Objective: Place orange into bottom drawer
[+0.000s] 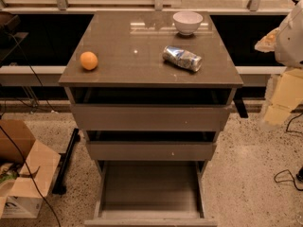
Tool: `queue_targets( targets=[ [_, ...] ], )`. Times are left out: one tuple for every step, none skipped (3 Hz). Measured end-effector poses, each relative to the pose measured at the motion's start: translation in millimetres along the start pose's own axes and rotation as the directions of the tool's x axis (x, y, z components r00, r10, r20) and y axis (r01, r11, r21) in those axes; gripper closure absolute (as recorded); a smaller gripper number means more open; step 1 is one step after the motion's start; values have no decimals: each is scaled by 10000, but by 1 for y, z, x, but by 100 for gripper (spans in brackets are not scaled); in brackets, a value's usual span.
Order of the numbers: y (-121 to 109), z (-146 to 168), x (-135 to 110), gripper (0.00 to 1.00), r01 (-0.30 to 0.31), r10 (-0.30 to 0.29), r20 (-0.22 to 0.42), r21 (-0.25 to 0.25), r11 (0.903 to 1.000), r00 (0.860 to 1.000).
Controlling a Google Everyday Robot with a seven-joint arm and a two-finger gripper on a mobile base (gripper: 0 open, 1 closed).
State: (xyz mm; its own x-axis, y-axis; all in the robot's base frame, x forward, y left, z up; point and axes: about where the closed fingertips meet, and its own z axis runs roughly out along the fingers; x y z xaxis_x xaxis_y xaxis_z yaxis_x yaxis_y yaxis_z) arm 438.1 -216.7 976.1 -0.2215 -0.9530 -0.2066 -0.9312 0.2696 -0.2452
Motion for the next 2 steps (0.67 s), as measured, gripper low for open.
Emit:
queue_targets(
  targets=[
    [0, 0, 0, 0, -1, 1, 1, 0, 10000, 10000],
    [-6, 3, -12, 0, -438, 440, 852, -40, 9990, 9954]
  ],
)
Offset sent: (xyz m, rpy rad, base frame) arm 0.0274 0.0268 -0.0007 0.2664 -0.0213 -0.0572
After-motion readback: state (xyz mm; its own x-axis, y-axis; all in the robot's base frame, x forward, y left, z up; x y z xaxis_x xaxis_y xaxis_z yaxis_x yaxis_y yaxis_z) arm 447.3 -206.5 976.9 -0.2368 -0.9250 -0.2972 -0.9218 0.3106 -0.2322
